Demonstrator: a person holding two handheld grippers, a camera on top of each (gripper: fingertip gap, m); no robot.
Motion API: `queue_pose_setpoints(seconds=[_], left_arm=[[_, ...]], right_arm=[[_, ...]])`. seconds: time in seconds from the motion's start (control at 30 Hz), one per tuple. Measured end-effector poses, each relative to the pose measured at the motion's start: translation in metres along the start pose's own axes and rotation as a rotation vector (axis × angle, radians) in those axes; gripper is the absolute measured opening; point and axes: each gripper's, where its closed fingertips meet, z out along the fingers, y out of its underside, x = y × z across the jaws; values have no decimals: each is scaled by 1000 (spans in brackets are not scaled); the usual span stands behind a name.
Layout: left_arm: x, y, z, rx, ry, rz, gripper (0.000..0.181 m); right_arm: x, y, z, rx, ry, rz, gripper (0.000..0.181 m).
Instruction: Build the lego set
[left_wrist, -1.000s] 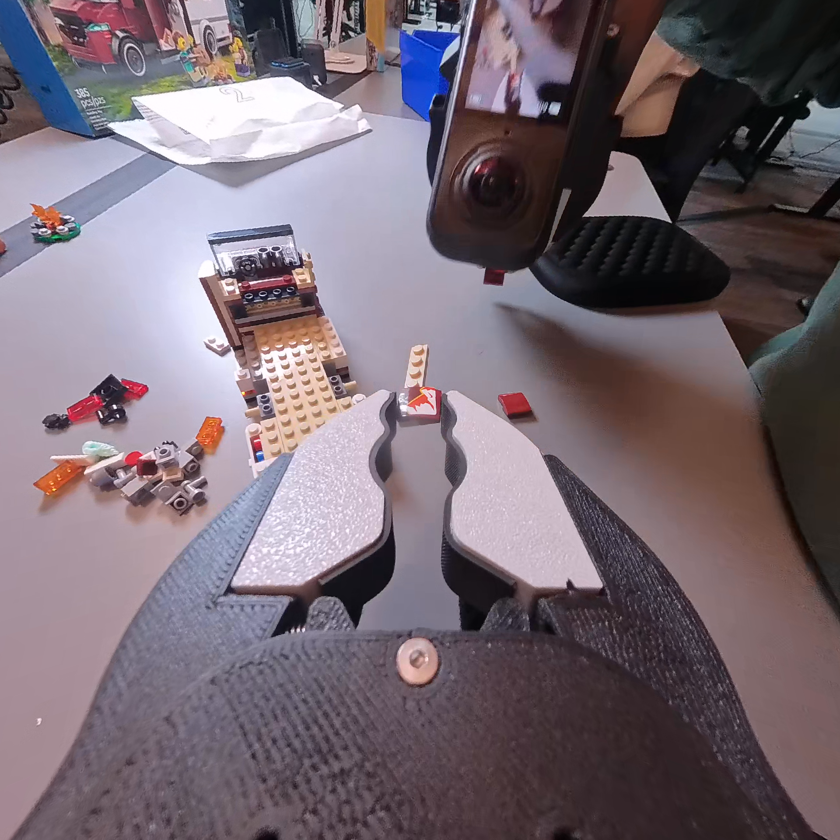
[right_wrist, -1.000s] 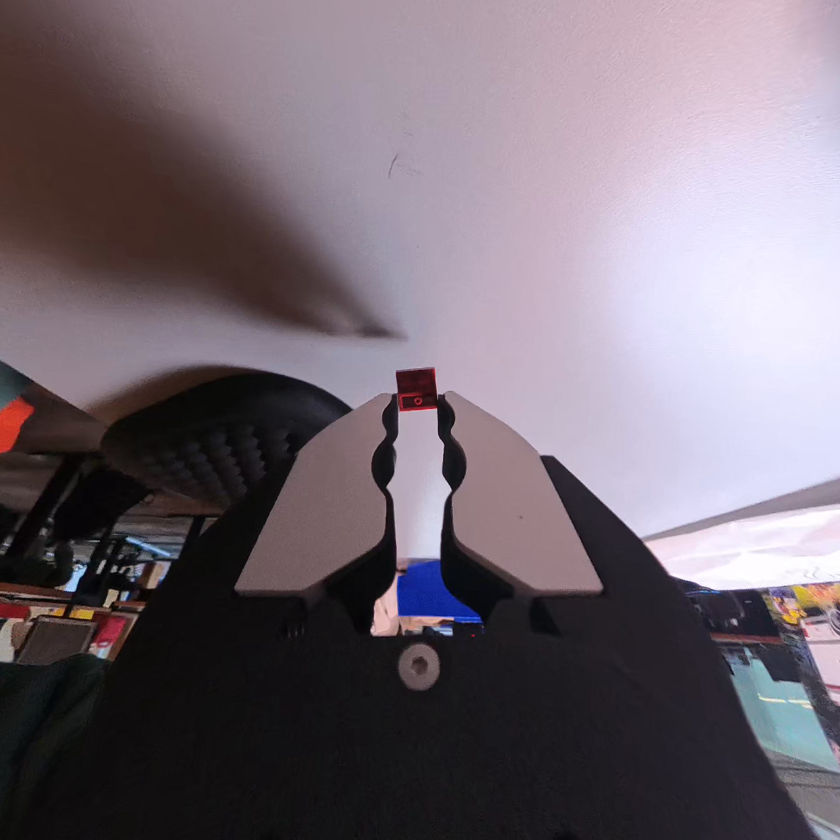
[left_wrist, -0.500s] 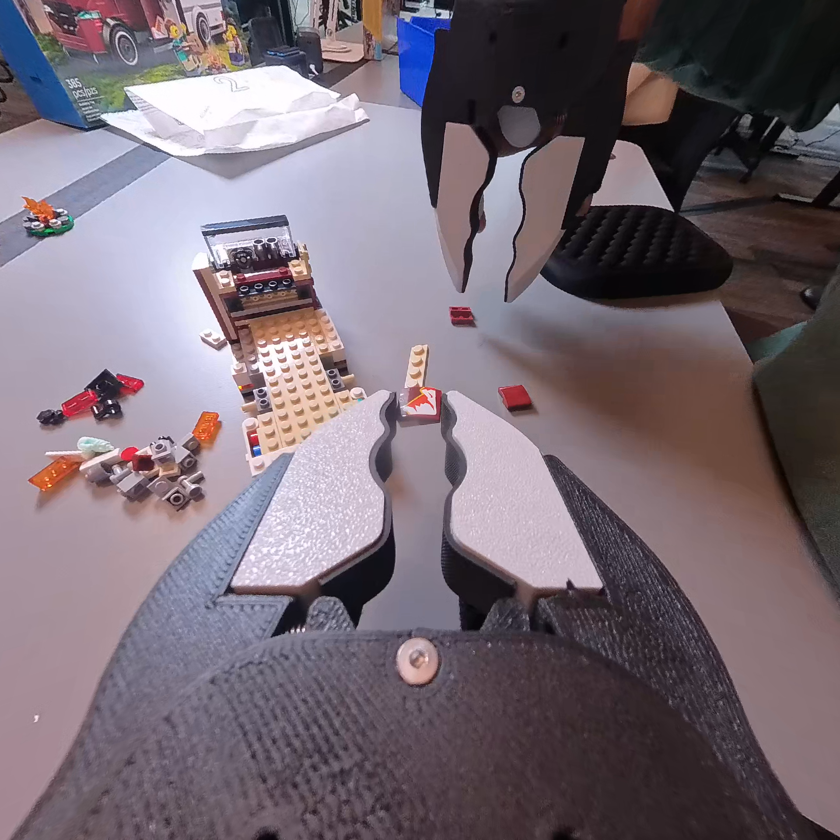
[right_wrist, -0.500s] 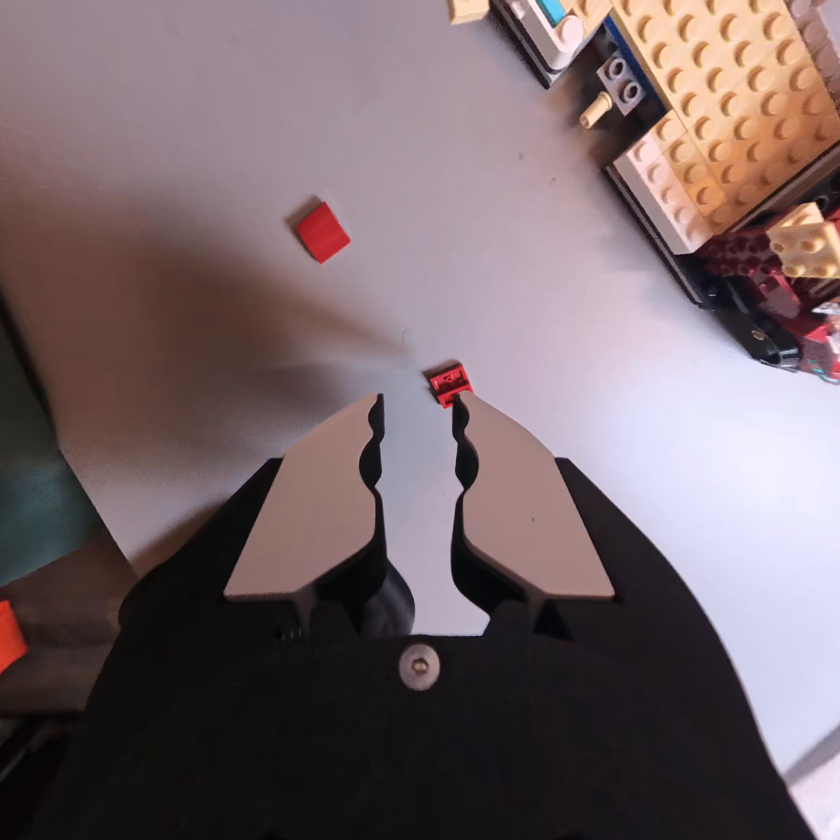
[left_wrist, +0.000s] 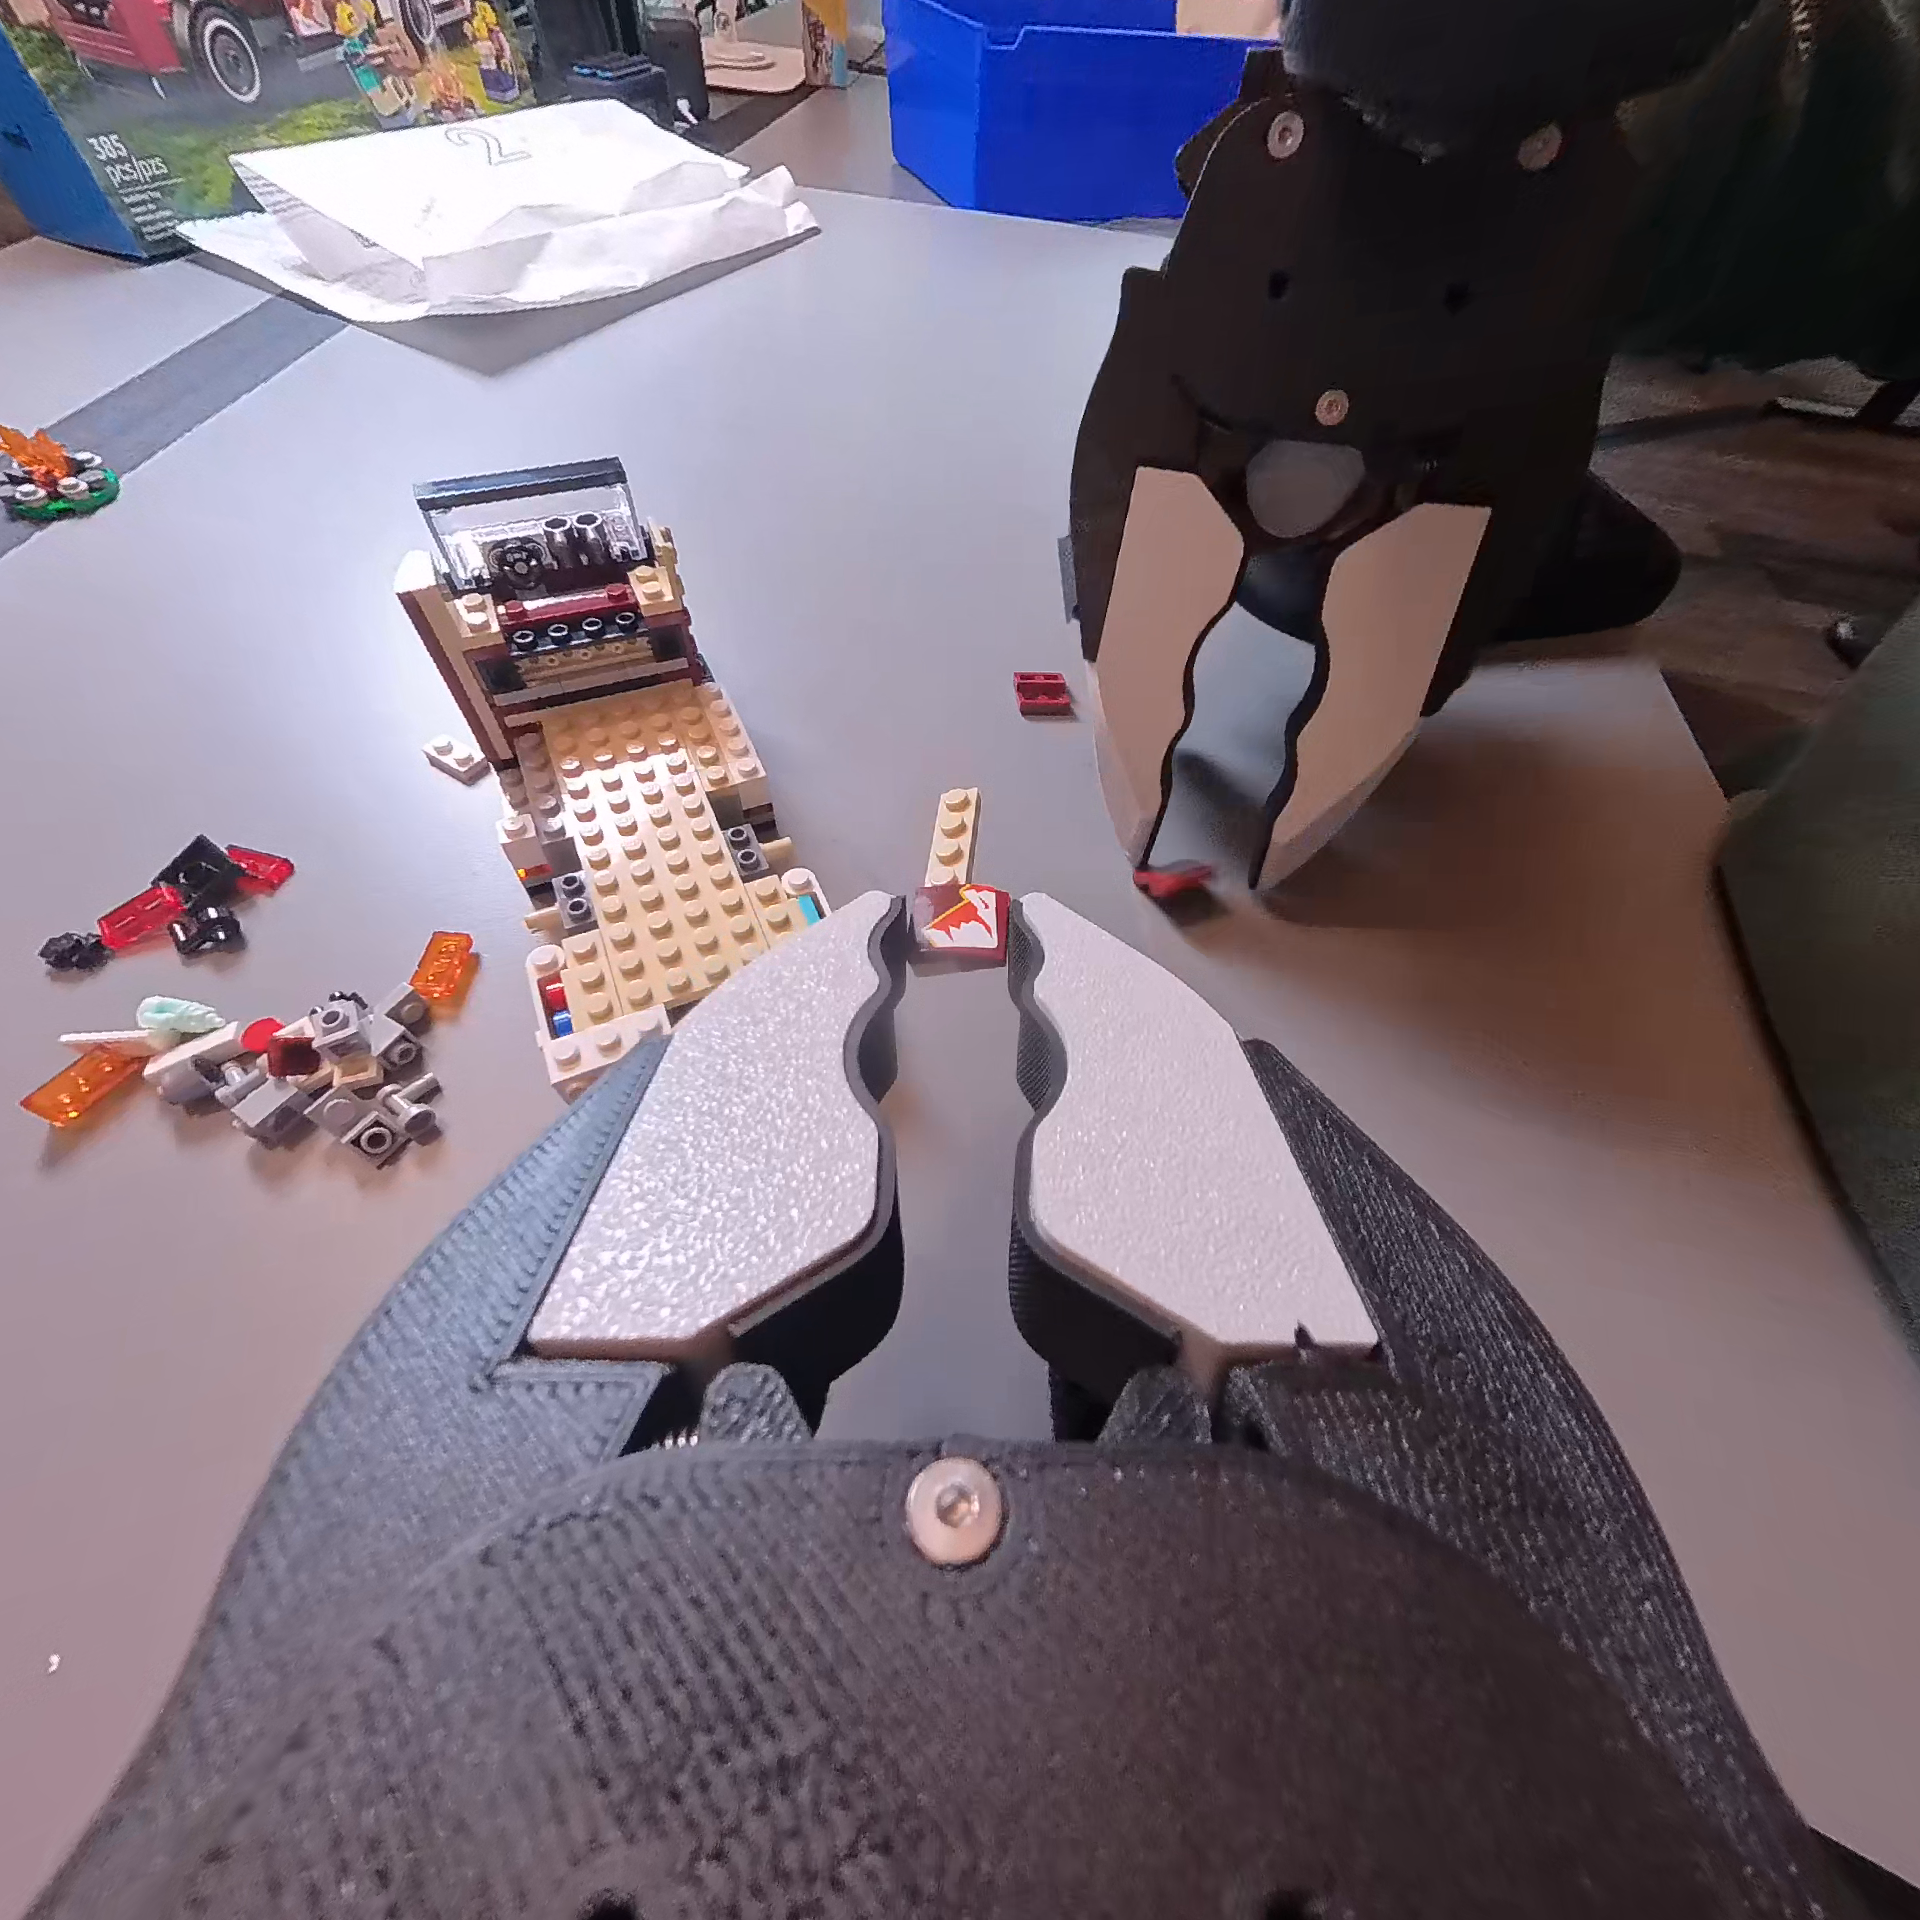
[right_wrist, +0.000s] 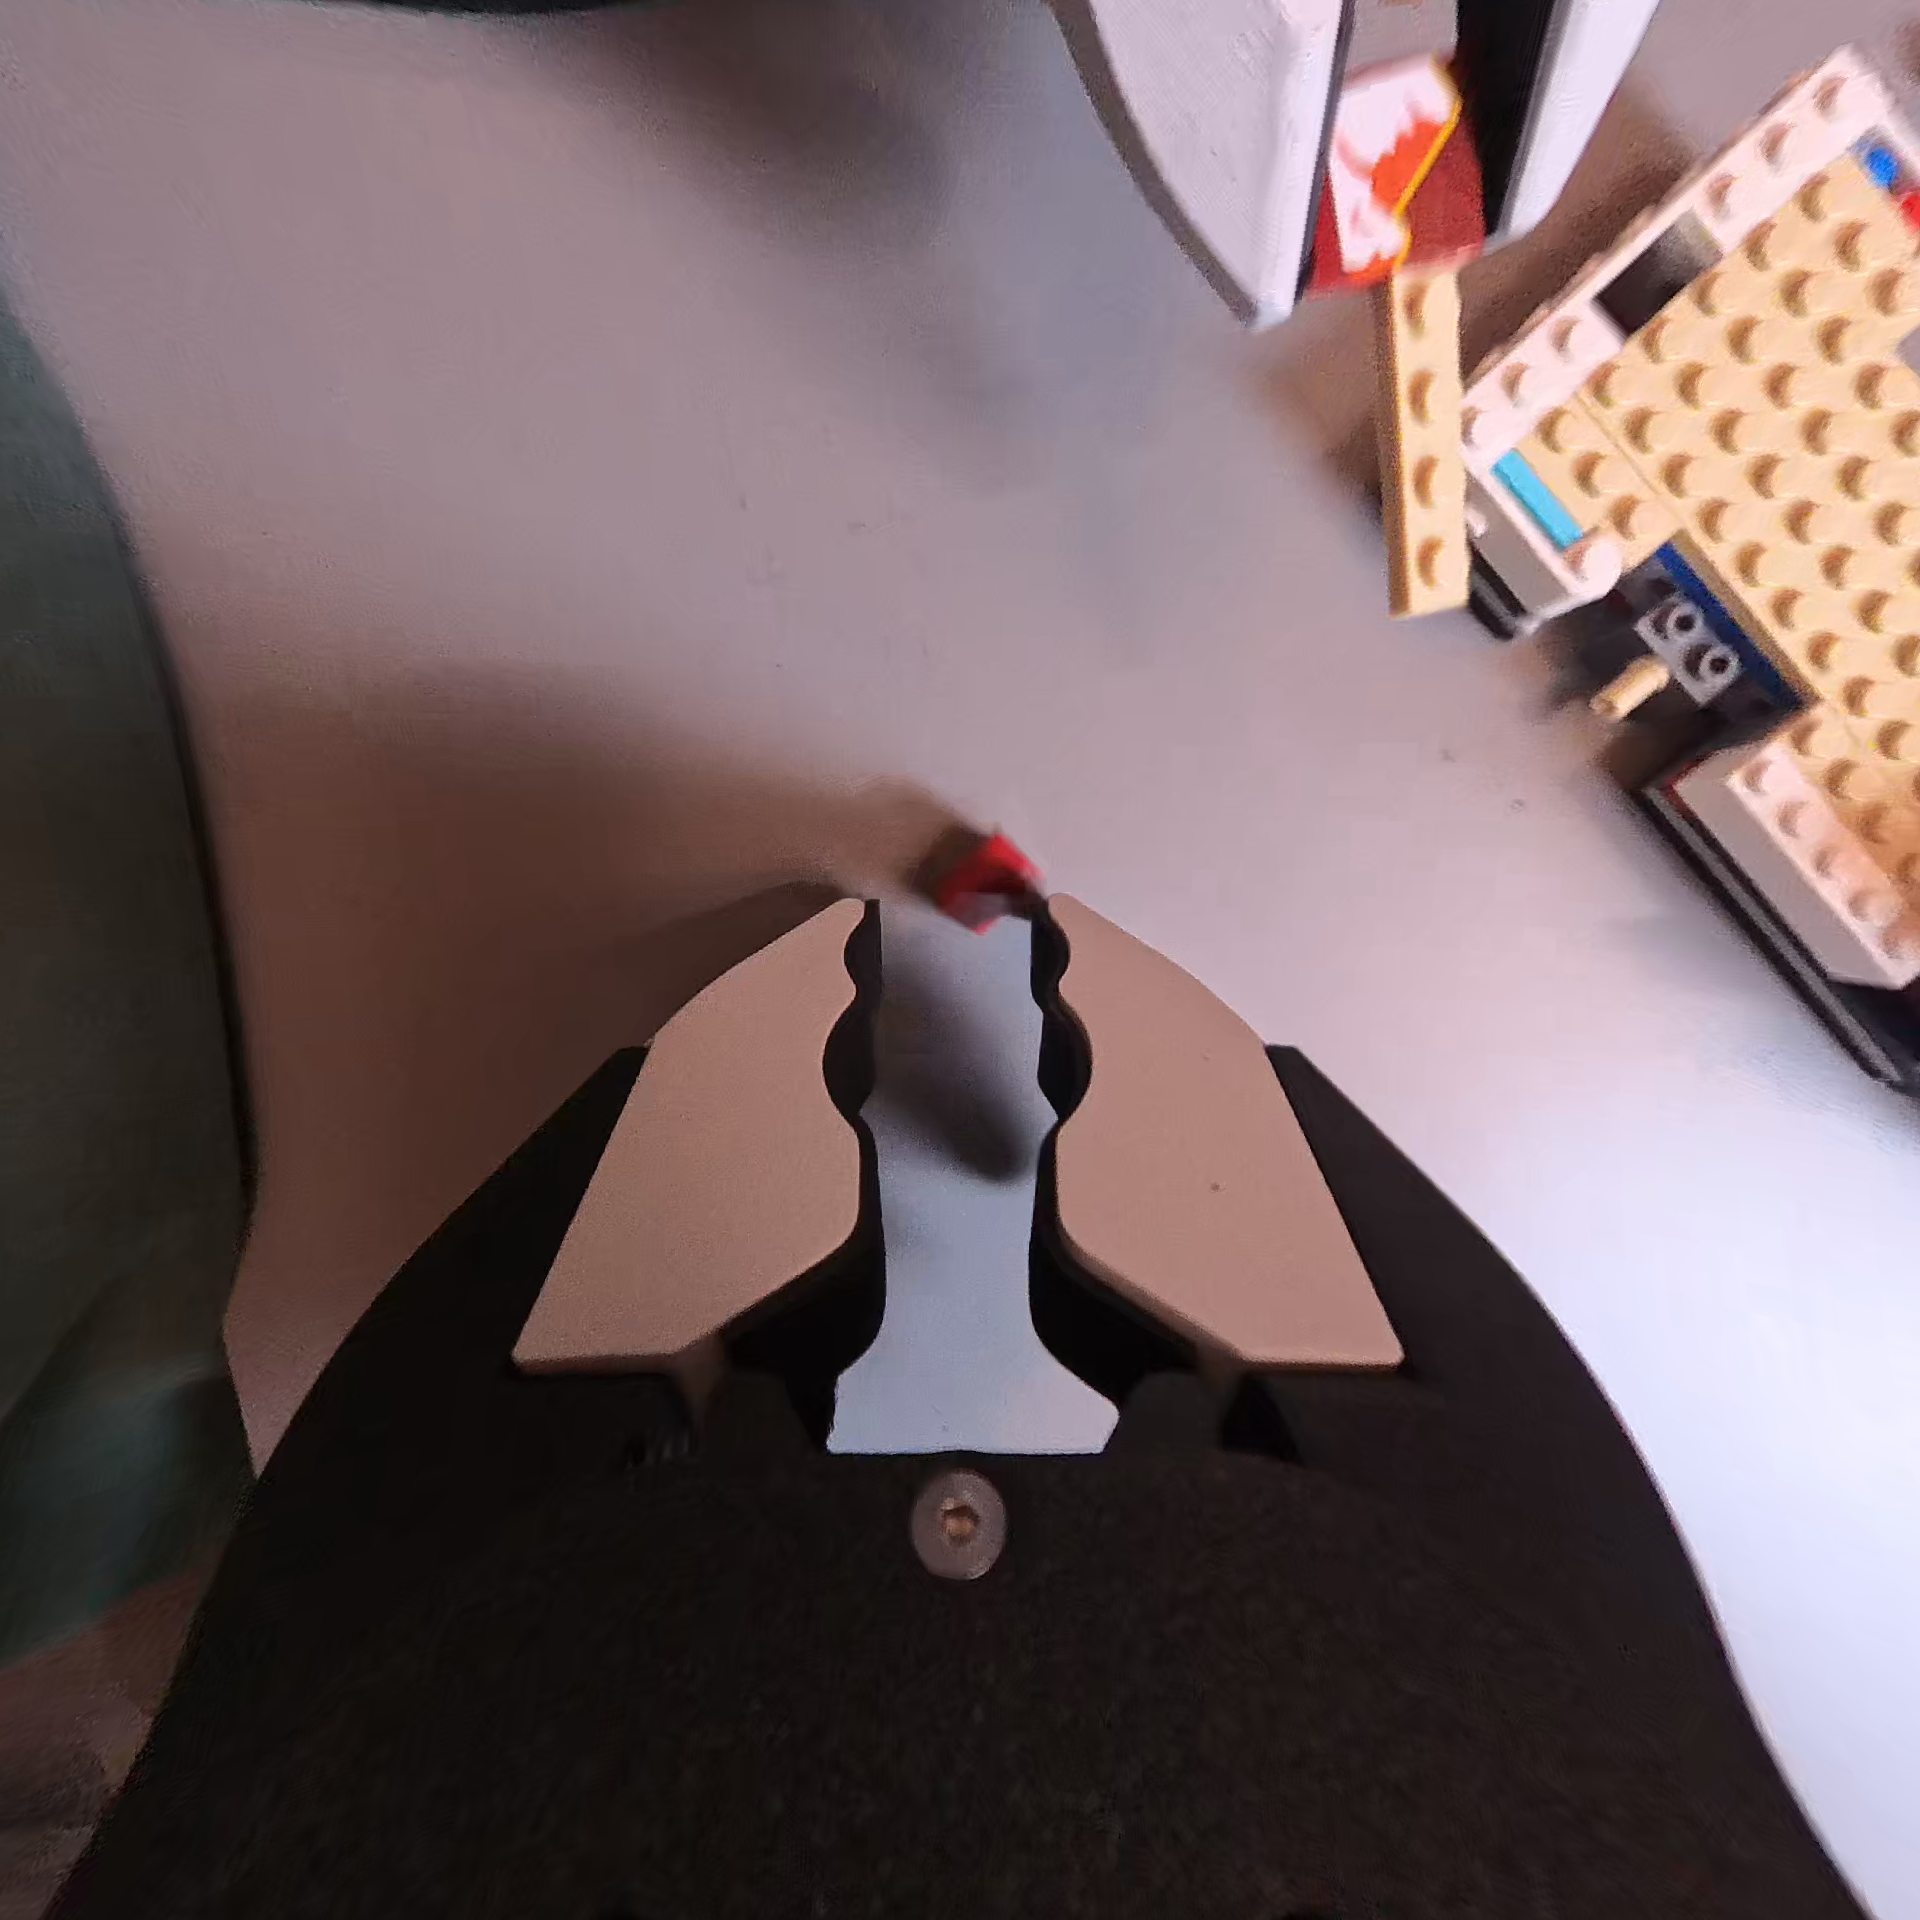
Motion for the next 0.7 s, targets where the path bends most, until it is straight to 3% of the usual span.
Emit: queue_pose_setpoints(seconds=[0.6,0.7], left_arm=[[3,1,1,-17,2,21,18],[3,2,2,-20,3,22,18]], right_arm=[[2,-6,3,11,-4,-104,17],[-4,-11,-3,82,-53,-61,17]])
